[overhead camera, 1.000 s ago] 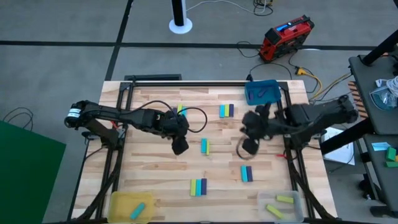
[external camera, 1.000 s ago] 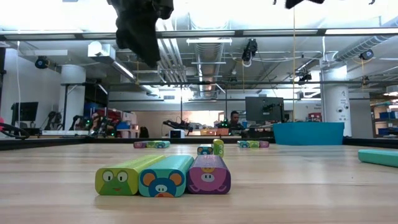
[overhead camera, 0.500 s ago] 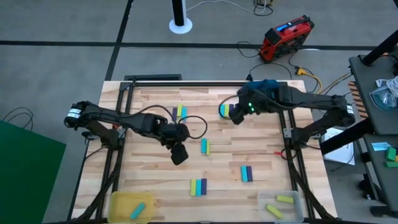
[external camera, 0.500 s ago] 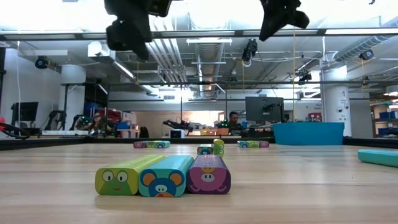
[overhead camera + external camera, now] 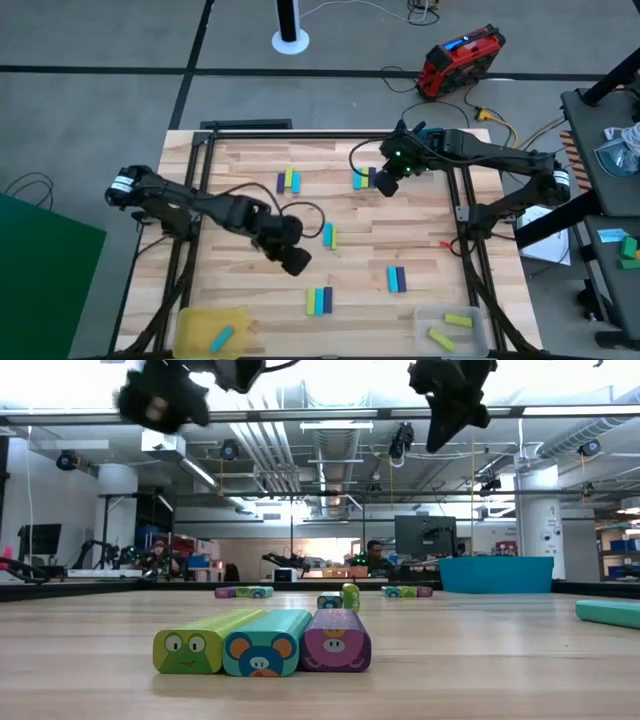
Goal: Sort blocks
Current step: Put the green block into the transparent bin
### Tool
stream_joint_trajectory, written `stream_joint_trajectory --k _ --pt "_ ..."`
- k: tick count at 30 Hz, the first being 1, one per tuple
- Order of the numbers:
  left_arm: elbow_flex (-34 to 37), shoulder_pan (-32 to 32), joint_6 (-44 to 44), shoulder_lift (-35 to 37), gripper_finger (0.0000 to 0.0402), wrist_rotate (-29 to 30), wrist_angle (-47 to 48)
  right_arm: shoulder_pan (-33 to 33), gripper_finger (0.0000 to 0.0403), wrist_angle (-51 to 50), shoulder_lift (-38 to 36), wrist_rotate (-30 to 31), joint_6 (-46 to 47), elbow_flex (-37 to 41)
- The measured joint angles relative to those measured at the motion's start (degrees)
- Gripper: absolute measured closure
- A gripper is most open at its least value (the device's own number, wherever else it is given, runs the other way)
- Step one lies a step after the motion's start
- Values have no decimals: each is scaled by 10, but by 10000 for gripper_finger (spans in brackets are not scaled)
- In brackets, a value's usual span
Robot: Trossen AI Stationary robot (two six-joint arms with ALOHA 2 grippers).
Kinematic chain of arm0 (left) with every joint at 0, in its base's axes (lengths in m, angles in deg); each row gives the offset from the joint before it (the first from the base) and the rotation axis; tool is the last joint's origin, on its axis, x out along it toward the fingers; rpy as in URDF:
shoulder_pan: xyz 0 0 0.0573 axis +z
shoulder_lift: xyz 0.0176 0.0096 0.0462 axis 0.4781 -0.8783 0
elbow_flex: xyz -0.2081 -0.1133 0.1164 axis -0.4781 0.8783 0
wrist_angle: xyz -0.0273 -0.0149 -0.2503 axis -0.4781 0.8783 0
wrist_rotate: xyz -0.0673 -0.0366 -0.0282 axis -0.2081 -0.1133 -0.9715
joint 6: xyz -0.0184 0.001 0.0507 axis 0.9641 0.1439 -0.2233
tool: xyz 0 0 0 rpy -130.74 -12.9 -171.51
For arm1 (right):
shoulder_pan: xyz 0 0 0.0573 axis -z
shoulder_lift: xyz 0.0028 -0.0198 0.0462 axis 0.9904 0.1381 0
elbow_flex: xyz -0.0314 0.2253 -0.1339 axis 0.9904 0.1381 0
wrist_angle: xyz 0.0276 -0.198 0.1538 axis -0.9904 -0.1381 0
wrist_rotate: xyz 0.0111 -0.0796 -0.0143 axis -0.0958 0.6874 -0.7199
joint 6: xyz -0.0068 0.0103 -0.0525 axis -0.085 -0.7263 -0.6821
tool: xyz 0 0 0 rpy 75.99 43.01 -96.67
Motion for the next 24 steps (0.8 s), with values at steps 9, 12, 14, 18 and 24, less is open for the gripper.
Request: stream_joint_trajectory --k 9,12,14,18,24 --pt "-1 -31 214 -25 256 -1 -79 0 390 41 -18 -87 -69 13" --pt "-3 -41 246 -44 256 -21 -81 0 390 69 -22 -89 -75 14" --pt "-8 -58 254 -58 256 -25 -80 0 390 72 -22 -89 -77 14" --pt "-22 -85 259 -91 256 7 -71 0 390 72 -22 -89 -58 18" --pt "-51 -92 264 -170 256 89 -47 0 390 73 -21 -84 -40 29"
